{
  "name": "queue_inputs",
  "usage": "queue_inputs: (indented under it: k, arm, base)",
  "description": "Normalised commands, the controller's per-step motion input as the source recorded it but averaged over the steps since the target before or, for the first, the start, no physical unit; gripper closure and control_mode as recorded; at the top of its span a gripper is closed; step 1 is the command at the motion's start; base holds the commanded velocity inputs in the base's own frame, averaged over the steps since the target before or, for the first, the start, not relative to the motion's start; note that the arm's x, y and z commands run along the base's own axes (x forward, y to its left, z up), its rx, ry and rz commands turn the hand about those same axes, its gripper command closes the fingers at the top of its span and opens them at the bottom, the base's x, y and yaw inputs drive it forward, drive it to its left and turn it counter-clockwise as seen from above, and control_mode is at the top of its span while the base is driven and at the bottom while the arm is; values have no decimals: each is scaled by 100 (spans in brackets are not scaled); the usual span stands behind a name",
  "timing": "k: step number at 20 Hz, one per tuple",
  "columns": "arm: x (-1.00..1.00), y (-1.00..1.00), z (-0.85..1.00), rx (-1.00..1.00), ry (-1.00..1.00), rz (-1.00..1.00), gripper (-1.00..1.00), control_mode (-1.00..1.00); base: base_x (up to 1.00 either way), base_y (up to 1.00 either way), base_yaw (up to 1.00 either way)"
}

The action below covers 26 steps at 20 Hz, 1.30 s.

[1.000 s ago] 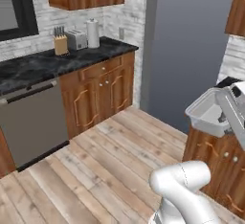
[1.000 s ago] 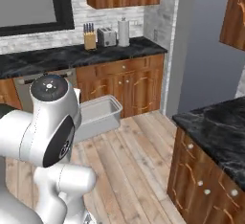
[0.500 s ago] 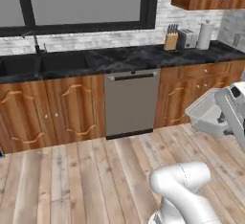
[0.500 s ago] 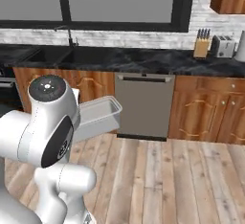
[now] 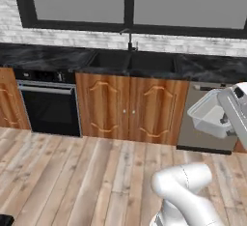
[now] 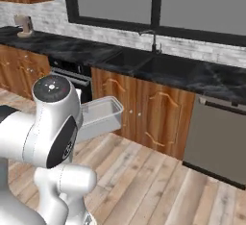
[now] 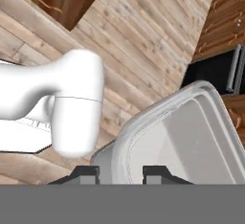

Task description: Retrieve the tupperware and aluminum foil from the cabinet and place them on the dining counter near the plate with squash and carrot to prepare for storing leftovers.

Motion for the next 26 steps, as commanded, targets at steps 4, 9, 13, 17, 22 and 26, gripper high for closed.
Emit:
queue_inputs:
  k: [4, 9, 13, 17, 22, 26]
  arm:
    - [0, 0, 0, 0, 0, 0, 100, 100]
    - [0, 0, 0, 0, 0, 0, 100, 100]
    - [0, 0, 0, 0, 0, 0, 100, 100]
    - [0, 0, 0, 0, 0, 0, 100, 100]
    - [0, 0, 0, 0, 0, 0, 100, 100]
    - [0, 0, 0, 0, 0, 0, 100, 100]
  base:
    - [93, 62, 54]
    - [98, 64, 52]
    - [100, 55, 53]
    - [100, 41, 55]
    - [100, 9, 58]
    - [100, 0, 60]
